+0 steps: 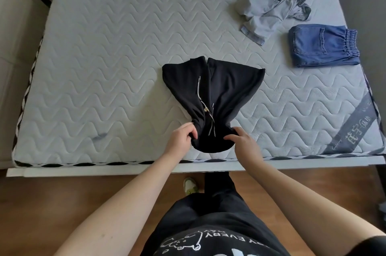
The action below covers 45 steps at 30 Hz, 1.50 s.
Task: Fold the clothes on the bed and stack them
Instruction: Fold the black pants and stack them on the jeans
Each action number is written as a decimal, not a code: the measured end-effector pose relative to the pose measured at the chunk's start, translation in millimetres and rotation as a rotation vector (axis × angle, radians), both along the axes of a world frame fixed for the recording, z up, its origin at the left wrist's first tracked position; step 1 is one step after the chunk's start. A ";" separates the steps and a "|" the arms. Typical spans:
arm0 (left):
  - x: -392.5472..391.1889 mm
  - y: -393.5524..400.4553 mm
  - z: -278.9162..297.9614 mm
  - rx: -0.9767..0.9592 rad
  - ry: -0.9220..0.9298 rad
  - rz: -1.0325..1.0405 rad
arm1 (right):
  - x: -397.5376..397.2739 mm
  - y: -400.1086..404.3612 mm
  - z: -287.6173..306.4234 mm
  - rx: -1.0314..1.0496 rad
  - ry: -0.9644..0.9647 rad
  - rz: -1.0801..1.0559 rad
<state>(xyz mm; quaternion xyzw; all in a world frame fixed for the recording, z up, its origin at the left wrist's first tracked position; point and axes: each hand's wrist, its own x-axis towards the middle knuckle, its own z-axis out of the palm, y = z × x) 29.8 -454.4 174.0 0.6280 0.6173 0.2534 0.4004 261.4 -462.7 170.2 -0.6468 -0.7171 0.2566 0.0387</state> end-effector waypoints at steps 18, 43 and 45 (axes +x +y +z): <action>15.0 62.5 47.4 -0.242 0.155 -0.517 | -15.2 43.8 52.1 -0.111 0.540 -0.195; 47.2 36.2 96.0 -0.042 -0.112 -0.028 | -22.3 51.0 81.7 -0.731 0.634 -0.603; 43.3 34.1 97.8 -0.043 -0.143 -0.013 | -23.3 50.6 87.3 -0.767 0.634 -0.539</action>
